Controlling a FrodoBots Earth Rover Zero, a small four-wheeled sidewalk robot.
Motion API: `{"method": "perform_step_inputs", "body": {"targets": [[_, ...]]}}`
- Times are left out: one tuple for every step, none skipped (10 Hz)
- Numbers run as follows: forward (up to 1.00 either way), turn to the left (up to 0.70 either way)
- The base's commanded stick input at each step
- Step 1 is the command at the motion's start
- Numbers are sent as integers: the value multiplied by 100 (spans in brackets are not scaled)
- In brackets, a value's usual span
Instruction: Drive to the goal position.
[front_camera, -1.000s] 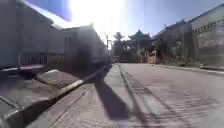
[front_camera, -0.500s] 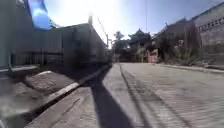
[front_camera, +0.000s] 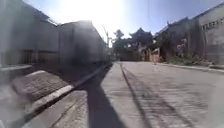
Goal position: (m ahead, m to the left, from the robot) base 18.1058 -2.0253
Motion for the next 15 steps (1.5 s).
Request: {"method": "perform_step_inputs", "body": {"targets": [[85,-3],[85,-3],[85,-3],[85,-3],[85,-3],[85,-3],[85,-3],[85,-3],[85,-3],[85,-3],[85,-3],[85,-3],[85,-3],[85,-3],[85,-3]]}}
